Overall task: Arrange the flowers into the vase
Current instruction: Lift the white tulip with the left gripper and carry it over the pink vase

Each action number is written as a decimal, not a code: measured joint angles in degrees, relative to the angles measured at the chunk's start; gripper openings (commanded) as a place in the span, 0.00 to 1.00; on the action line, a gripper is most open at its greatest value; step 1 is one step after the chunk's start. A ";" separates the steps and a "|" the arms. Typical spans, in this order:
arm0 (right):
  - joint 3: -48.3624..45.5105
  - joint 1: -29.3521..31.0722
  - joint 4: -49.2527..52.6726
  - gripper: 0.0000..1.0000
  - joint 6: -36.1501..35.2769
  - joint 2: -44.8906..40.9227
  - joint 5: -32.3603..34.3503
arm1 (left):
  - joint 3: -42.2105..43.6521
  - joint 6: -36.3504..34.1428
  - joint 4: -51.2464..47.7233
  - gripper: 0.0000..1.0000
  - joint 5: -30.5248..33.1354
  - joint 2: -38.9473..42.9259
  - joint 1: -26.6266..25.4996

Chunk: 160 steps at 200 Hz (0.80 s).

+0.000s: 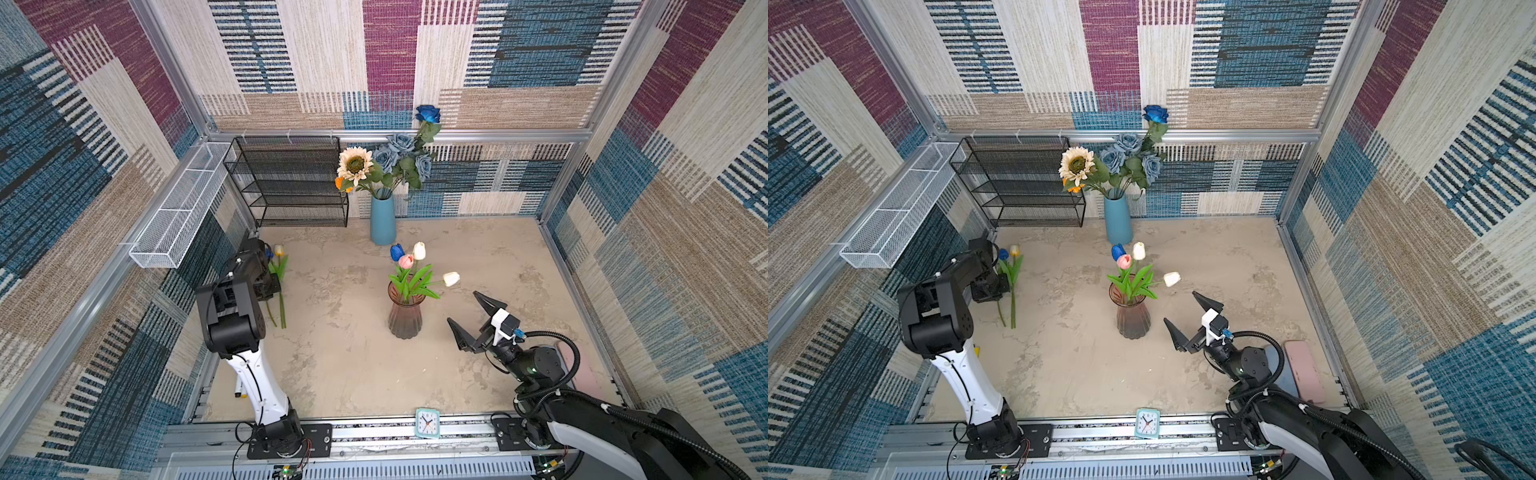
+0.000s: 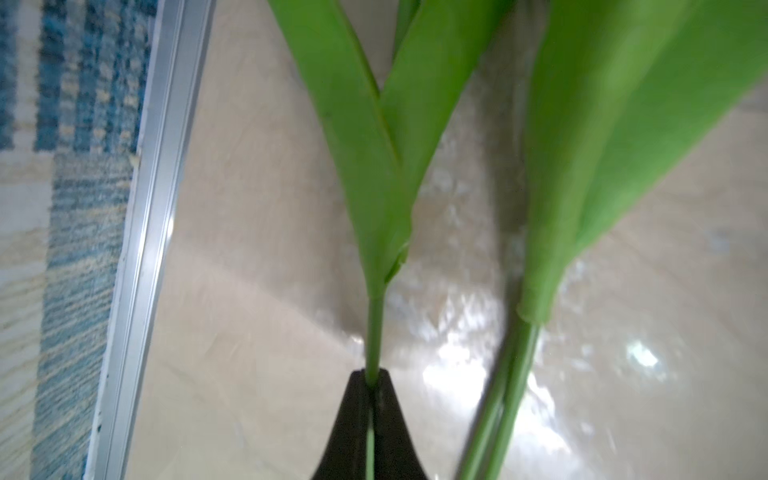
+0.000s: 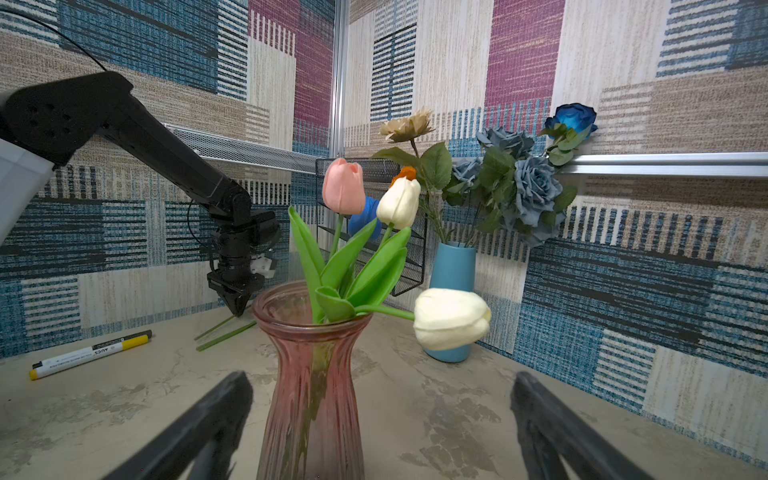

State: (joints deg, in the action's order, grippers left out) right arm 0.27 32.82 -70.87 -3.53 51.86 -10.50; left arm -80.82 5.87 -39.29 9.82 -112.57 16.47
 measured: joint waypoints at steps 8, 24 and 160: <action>0.00 0.00 -0.09 1.00 0.02 0.22 0.00 | 3.15 0.39 1.16 0.00 -0.83 3.48 -0.26; 0.00 0.00 -0.20 1.00 0.02 1.03 -0.02 | 9.38 1.64 3.82 0.00 -1.09 10.99 -1.40; 0.00 0.00 -0.31 1.00 0.44 0.70 -0.46 | 39.69 9.09 35.87 0.00 -15.02 53.68 -26.08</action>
State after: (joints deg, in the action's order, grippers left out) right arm 0.27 32.82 -71.18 -3.09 52.56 -10.96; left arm -41.12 14.96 -3.42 -5.19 -58.89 -9.61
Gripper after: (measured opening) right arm 0.996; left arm 0.073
